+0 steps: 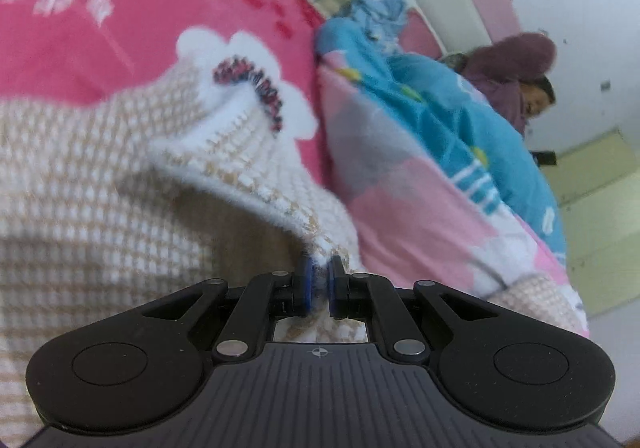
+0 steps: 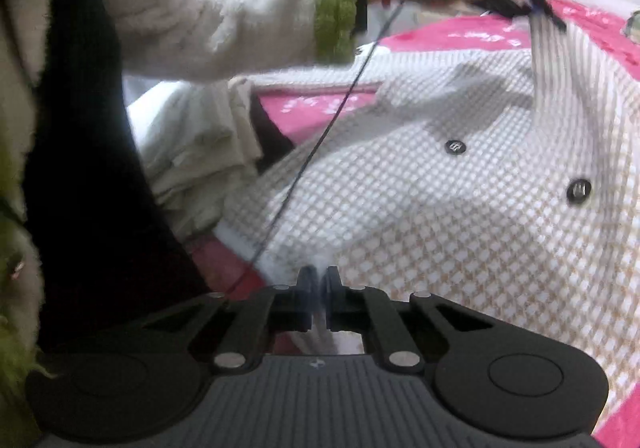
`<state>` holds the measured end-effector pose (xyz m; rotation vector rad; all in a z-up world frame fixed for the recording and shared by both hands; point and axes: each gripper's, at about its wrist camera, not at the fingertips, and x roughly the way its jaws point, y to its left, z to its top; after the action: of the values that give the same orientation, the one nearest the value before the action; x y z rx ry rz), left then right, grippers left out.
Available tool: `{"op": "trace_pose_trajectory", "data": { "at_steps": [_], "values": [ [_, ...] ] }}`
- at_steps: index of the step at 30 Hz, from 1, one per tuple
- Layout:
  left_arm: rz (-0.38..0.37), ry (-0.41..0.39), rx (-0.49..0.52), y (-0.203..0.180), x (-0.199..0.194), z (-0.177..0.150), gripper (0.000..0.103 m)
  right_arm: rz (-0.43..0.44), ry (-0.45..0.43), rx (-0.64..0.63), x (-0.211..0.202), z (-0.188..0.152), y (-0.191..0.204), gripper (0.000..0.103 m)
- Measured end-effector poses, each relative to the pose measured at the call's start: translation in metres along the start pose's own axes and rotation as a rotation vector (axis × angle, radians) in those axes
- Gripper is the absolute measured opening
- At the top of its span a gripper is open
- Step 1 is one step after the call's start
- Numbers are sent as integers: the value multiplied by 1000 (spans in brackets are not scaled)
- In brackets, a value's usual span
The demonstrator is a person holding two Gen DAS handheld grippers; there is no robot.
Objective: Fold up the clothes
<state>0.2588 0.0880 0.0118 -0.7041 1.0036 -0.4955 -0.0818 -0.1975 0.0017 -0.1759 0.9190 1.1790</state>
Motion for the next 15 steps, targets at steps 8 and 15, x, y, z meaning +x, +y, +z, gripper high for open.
{"op": "trace_pose_trajectory", "data": {
  "at_steps": [8,15],
  "values": [
    [297,-1,208,15,42,-14,7,49,120,-65,30,-17,-1,7],
    [402,-77,276,30,30,-30,37,87,161,38,49,-29,-3,41]
  ]
}}
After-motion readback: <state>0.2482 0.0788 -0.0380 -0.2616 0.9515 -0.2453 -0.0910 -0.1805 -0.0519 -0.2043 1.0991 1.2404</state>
